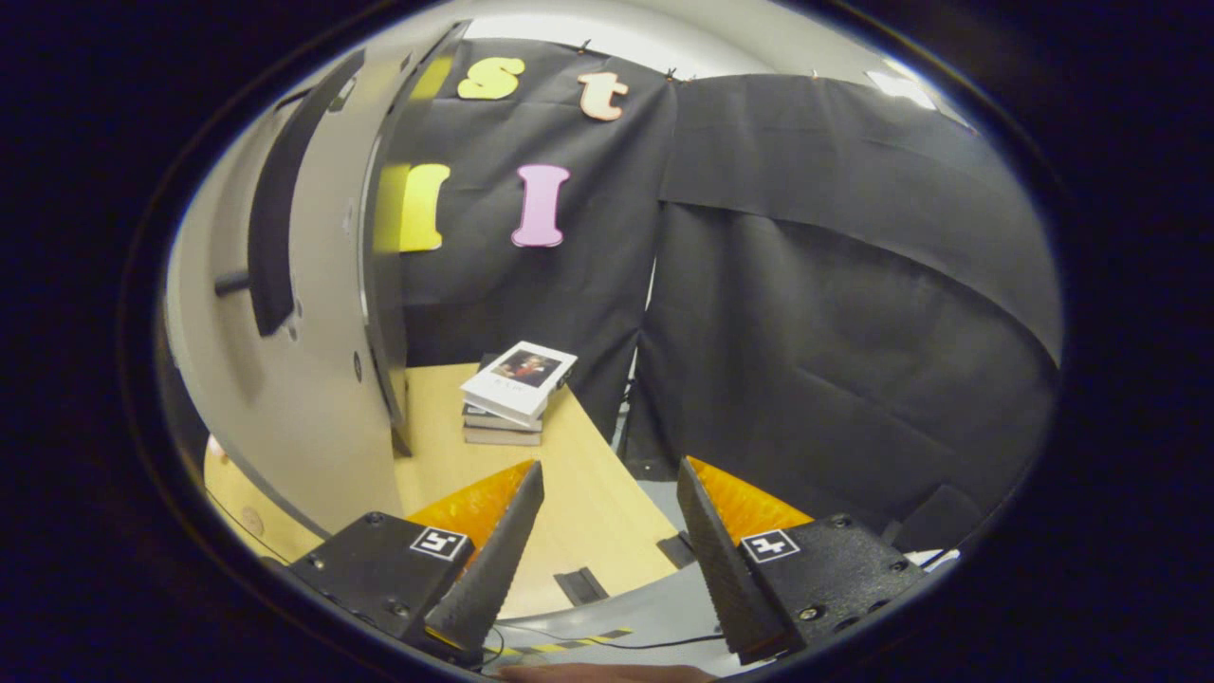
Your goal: Open the cabinet door with the right hand, grasp the bottle in the cabinet with the left hand and place it on the coaster, then close the cabinet door with the right hand.
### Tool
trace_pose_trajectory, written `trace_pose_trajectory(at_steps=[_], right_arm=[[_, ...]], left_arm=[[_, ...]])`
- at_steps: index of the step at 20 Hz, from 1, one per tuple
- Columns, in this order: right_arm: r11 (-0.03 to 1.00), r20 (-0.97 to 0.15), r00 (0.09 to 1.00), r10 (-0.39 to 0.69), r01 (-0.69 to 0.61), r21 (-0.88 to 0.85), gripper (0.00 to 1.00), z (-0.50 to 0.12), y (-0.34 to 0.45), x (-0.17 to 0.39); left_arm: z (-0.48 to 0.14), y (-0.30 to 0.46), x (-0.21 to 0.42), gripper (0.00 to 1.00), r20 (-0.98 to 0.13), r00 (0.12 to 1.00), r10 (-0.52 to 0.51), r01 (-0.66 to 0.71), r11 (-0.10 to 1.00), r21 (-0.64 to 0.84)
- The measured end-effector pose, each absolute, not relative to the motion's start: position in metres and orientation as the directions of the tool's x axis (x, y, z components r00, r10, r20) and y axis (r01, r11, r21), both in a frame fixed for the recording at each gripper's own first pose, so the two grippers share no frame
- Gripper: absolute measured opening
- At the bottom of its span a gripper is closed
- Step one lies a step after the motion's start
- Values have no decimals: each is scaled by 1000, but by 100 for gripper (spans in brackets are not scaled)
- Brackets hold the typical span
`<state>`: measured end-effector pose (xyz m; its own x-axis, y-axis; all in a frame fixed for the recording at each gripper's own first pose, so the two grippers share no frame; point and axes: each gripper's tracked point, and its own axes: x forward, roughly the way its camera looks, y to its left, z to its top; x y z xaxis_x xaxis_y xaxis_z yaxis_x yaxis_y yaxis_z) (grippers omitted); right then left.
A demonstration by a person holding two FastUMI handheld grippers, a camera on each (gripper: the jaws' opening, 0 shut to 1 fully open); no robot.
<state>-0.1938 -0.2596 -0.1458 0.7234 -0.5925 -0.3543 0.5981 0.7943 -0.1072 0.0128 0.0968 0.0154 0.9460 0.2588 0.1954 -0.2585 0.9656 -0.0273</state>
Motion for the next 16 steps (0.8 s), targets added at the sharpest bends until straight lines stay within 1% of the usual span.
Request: trace_pose_trajectory(at_steps=[1, 2, 3, 4, 5, 7, 9, 11, 12, 13, 14, 16], right_arm=[[788, -369, 712, -598, 605, -110, 90, -157, -263, -190], [781, -390, 696, -603, 614, -111, 90, -169, -266, -188], [768, -412, 672, -616, 630, -120, 90, -182, -272, -186], [748, -432, 641, -635, 650, -135, 92, -193, -279, -186], [724, -445, 608, -657, 673, -151, 92, -202, -287, -187], [676, -455, 549, -701, 715, -179, 90, -216, -298, -193], [633, -437, 503, -746, 739, -230, 90, -230, -307, -202], [604, -402, 470, -785, 726, -330, 90, -243, -312, -210], [593, -390, 457, -799, 708, -384, 90, -253, -315, -214], [594, -399, 448, -800, 684, -424, 92, -268, -319, -216], [613, -426, 448, -786, 655, -442, 90, -282, -314, -217], [636, -451, 451, -770, 607, -476, 90, -298, -304, -216]], left_arm=[[8, 109, -1, 56, 202, 936, 287, -289, 957, -25], [-5, 119, -13, 56, 204, 929, 309, -311, 950, -19], [-18, 127, -24, 56, 203, 924, 323, -328, 945, -10], [-35, 134, -34, 33, 204, 921, 332, -340, 941, 3], [-50, 140, -41, 44, 208, 919, 336, -346, 938, 14], [-90, 153, -54, 45, 209, 906, 367, -380, 925, 22], [-138, 161, -62, 44, 190, 897, 399, -412, 911, 30], [-184, 169, -66, 44, 183, 882, 434, -446, 895, 27], [-207, 170, -63, 44, 178, 882, 436, -447, 894, 28], [-229, 171, -59, 45, 159, 881, 446, -457, 888, 40], [-251, 175, -55, 44, 140, 877, 459, -469, 882, 45], [-283, 182, -48, 45, 128, 863, 488, -494, 870, 13]])
